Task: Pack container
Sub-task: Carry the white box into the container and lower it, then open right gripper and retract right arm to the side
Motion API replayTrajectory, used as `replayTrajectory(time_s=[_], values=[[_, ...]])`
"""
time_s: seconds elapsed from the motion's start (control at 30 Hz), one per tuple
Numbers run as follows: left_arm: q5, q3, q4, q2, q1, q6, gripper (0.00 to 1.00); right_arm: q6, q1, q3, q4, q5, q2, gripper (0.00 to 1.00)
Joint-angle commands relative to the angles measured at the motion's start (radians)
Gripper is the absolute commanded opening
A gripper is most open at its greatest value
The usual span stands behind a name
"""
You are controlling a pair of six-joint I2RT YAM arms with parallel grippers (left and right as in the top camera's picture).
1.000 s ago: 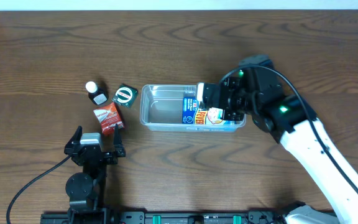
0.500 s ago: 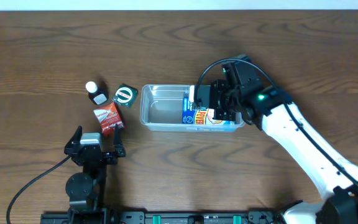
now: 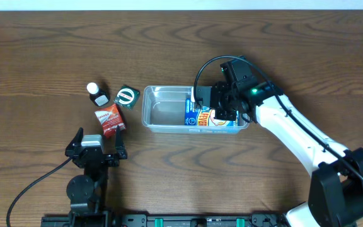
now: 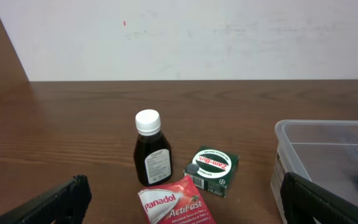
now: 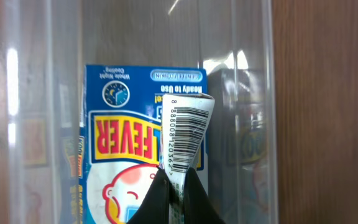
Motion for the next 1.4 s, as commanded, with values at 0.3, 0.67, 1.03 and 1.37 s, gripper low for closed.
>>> replayTrajectory(time_s=[0.3,0.67,1.03,1.37], values=[[0.006,-0.016,-0.037,-0.006,0.005,0.003,0.98,-0.048,-0.023,0.001,0.050,-0.013,0.068,0.01],[0.006,-0.016,-0.037,-0.006,0.005,0.003,0.98,-0.048,-0.048,0.001,0.077,-0.013,0.125,0.01],[0.006,-0.016,-0.037,-0.006,0.005,0.003,0.98,-0.040,-0.052,0.001,0.093,-0.015,0.127,0.36],[0.006,-0.016,-0.037,-0.006,0.005,0.003,0.98,-0.040,-0.051,0.002,0.095,-0.016,0.119,0.38]])
